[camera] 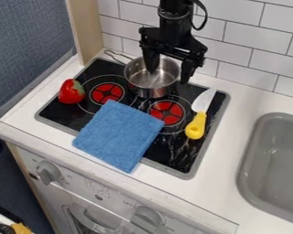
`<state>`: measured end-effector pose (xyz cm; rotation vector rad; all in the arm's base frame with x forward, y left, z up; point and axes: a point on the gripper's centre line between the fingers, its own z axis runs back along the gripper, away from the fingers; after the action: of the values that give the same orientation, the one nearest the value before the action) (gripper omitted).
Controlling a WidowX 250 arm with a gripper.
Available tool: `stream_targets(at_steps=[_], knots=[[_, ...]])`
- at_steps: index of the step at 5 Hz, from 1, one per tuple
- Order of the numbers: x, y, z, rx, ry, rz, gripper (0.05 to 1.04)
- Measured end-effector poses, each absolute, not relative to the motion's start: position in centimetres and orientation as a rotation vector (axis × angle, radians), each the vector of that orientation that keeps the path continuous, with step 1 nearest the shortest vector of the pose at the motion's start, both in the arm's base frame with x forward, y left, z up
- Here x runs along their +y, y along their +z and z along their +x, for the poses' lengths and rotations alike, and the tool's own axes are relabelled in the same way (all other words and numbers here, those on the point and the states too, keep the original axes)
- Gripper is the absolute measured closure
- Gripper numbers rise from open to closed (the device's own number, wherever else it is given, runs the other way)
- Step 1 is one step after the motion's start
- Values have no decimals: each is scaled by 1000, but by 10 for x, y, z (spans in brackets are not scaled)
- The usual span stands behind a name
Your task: Take the strawberry and put it on the top of the cloth
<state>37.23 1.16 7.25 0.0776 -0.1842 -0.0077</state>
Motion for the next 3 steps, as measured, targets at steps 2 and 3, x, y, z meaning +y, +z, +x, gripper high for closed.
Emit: stream_targets(at_steps=[2, 3], knots=[[39, 54, 349, -93, 58, 81, 83], [83, 66, 331, -74, 166, 102, 83]])
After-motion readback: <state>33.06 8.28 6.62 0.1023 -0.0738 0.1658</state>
